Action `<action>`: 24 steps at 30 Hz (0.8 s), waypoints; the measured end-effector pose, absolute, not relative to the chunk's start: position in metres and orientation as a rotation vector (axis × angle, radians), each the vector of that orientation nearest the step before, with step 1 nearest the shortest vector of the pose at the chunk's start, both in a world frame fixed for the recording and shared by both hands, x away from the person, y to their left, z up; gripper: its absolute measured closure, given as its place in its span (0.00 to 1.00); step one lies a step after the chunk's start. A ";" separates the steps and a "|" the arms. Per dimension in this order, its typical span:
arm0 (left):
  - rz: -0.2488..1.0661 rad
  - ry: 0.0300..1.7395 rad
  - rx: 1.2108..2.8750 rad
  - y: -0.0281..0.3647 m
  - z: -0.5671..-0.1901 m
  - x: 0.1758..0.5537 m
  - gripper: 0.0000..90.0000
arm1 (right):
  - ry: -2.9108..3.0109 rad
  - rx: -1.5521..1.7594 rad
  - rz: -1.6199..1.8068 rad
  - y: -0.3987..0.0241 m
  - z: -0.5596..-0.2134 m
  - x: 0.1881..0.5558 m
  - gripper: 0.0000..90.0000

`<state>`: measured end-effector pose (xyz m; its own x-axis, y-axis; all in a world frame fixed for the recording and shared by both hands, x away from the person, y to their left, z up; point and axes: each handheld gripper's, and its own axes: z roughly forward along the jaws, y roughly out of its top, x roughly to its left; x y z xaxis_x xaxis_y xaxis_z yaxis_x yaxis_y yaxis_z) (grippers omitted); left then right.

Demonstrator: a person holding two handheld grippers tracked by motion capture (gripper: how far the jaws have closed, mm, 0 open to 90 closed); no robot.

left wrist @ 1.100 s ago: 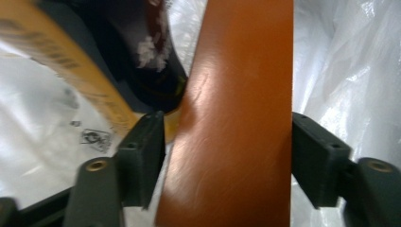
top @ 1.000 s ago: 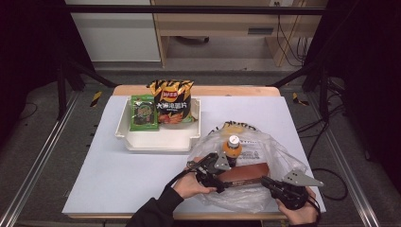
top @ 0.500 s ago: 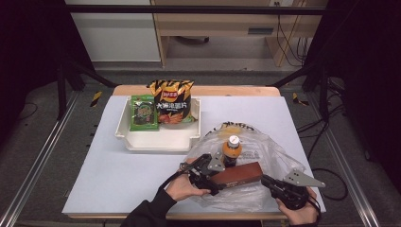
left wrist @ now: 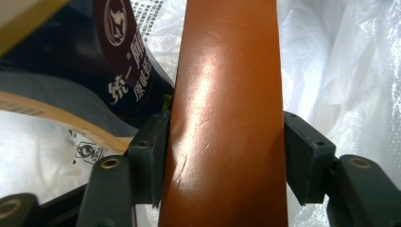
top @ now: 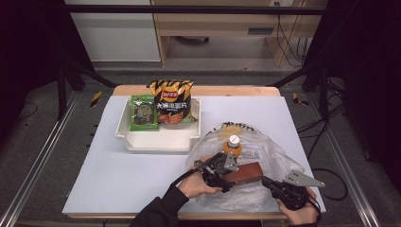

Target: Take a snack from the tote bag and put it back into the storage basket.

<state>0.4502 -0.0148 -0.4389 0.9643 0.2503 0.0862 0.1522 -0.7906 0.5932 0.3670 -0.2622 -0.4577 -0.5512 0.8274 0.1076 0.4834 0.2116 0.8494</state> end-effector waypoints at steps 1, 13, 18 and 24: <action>0.207 0.281 2.495 -0.014 -0.439 0.450 0.46 | 2.125 1.219 1.274 -0.262 -0.458 0.367 0.98; 0.216 0.239 2.425 -0.001 -0.430 0.441 0.48 | 2.105 1.224 1.277 -0.264 -0.458 0.366 0.98; 0.225 0.232 2.372 0.011 -0.418 0.435 0.48 | 2.095 1.229 1.275 -0.264 -0.458 0.366 0.98; 0.231 0.240 2.301 0.024 -0.403 0.432 0.48 | 2.097 1.232 1.271 -0.264 -0.458 0.367 0.98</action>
<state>0.4325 0.0236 -0.4029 0.9654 0.2444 0.0904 0.0996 -0.6667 0.7386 0.3671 -0.2635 -0.4584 -0.5348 0.8386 0.1036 0.4798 0.2004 0.8542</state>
